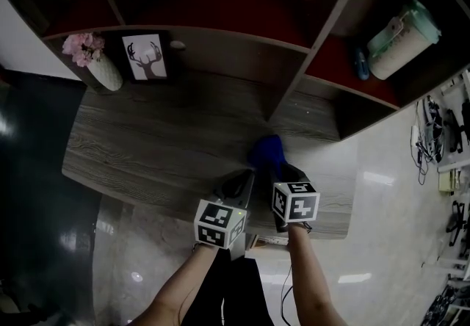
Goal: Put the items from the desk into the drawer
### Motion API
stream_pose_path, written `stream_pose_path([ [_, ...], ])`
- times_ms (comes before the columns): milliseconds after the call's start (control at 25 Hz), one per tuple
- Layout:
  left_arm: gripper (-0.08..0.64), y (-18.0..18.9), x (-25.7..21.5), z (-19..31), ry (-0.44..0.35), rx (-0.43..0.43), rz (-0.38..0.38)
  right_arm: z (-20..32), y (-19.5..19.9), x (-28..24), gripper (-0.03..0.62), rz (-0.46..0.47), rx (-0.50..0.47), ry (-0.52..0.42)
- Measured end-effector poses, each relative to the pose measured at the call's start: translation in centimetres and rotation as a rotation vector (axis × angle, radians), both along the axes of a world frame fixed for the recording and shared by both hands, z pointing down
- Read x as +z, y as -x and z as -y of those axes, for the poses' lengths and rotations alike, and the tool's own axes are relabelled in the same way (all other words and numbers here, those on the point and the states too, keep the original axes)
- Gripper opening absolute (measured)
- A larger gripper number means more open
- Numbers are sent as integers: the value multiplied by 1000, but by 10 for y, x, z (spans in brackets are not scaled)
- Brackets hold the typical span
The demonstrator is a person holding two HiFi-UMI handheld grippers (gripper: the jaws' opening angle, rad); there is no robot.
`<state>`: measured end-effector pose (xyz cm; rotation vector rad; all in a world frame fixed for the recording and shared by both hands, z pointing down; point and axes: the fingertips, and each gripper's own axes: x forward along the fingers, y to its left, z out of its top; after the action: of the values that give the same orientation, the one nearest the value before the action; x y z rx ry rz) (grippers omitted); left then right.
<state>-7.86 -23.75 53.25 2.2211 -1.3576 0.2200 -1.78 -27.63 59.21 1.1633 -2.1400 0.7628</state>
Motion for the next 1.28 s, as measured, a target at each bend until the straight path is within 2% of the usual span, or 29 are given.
stream_pose_path([
  [440,11,-4,-8,-7,-5,-13,5,-4,-4,-24,81,88,47,-25],
  [1280,11,-43,-60,-40,-57,41,34,-49,-33,-101,81,144,90,-130],
])
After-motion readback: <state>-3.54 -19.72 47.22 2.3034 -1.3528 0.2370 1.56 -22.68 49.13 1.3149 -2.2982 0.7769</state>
